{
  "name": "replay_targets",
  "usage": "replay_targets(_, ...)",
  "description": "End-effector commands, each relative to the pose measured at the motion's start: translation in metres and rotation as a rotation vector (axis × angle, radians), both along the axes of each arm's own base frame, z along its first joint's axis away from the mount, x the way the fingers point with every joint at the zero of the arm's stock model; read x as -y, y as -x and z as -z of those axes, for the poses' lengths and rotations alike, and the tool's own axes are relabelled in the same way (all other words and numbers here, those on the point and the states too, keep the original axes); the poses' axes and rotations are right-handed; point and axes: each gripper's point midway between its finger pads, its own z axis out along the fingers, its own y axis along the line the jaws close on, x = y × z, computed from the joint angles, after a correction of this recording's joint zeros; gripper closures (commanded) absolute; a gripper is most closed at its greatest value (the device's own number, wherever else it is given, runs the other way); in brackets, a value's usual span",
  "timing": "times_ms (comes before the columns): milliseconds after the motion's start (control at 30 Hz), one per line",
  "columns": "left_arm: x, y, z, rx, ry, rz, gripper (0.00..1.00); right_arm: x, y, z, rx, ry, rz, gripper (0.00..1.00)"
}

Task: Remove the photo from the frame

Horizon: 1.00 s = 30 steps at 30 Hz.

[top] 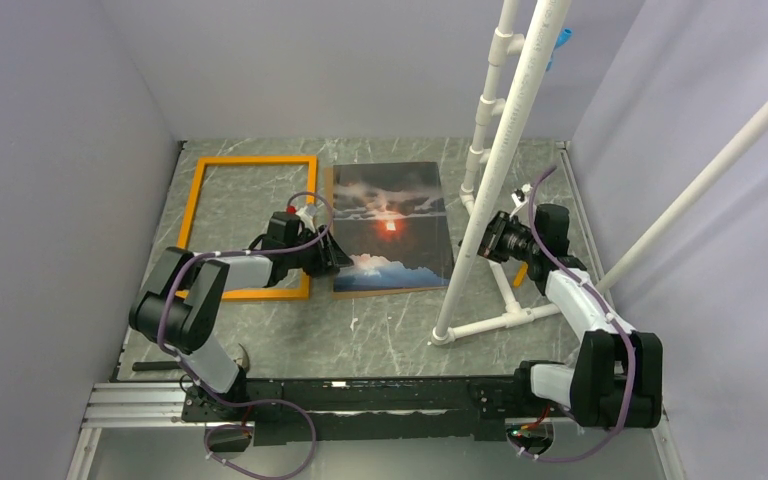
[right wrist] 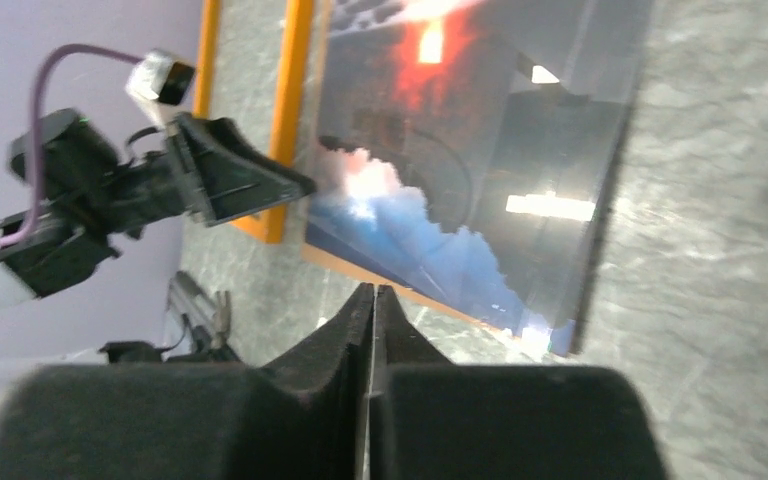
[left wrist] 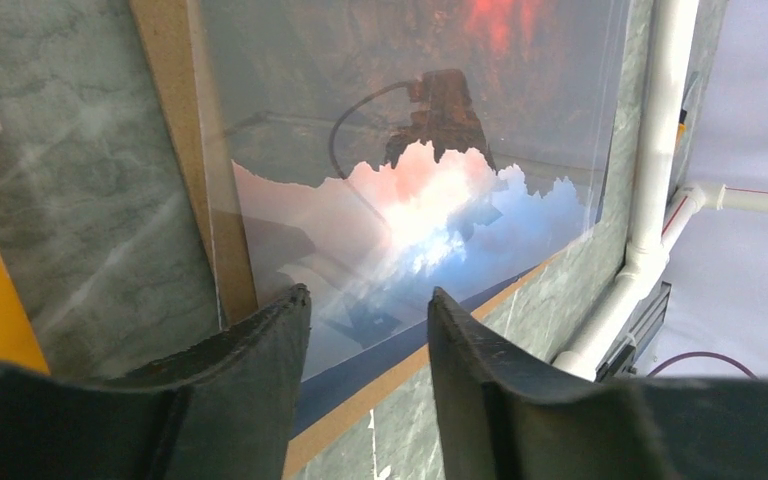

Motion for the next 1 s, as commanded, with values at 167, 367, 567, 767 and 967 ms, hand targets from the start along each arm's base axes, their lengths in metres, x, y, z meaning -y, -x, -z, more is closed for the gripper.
replay_targets(167, -0.008, 0.002, -0.010, -0.028, -0.090, 0.033, 0.32, 0.021, -0.012, 0.064, -0.137, 0.113, 0.099, 0.65)
replay_targets(367, -0.009, -0.008, -0.004, -0.045, -0.090, 0.025, 0.30, 0.022, -0.057, 0.089, -0.167, 0.081, 0.149, 0.52)
replay_targets(567, -0.012, -0.006, 0.011, -0.075, -0.114, 0.032, 0.30, 0.021, -0.100, 0.101, -0.162, 0.061, 0.187, 0.46)
replay_targets(767, -0.013, 0.001, 0.024, -0.101, -0.106, 0.020, 0.32, 0.012, -0.127, 0.110, -0.148, -0.041, 0.194, 0.46)
replay_targets(967, -0.015, 0.006, 0.026, -0.111, -0.107, 0.013, 0.33, 0.002, -0.146, 0.102, -0.104, -0.169, 0.173, 0.47)
